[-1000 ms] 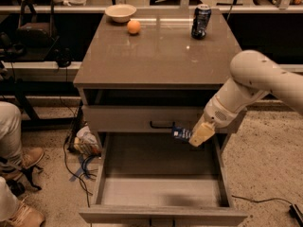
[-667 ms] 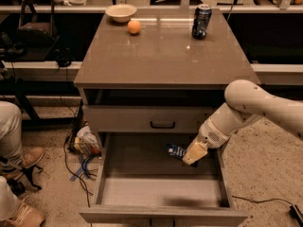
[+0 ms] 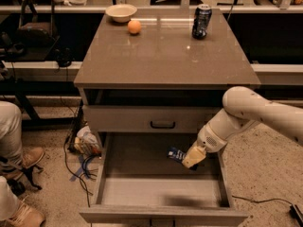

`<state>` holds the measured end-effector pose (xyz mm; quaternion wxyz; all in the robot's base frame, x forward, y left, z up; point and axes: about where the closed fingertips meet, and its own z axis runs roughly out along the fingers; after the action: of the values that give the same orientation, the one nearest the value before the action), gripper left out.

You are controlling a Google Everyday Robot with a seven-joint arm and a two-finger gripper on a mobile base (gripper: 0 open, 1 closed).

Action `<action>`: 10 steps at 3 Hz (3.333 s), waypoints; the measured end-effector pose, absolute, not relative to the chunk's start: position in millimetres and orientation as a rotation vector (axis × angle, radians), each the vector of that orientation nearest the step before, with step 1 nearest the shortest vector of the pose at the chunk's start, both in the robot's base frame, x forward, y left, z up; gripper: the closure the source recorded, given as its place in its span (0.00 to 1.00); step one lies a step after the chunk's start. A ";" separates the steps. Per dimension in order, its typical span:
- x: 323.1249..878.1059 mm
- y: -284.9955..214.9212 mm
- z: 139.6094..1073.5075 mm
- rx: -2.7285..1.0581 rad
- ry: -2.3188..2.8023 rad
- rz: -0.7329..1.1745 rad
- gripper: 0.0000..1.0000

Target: Place rxbar blueberry into middle drawer

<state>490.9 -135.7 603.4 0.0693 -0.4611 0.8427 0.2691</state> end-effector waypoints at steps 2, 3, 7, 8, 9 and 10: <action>495.3 -129.9 513.8 -1.207 2.590 0.735 1.00; 500.1 -122.8 479.8 -1.105 2.592 0.735 0.86; 509.1 -117.3 466.4 -0.970 2.537 0.722 0.00; 505.9 -124.7 475.8 -0.957 2.528 0.712 0.00; 497.6 -160.5 483.3 -0.882 2.518 0.717 0.00; 489.0 -210.6 510.6 -0.829 2.488 0.683 0.00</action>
Offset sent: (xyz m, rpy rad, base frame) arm 0.0133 0.0072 -0.1453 0.0074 -0.0533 -0.2261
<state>489.0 -210.6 510.6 0.2141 -0.2988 0.8968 0.2461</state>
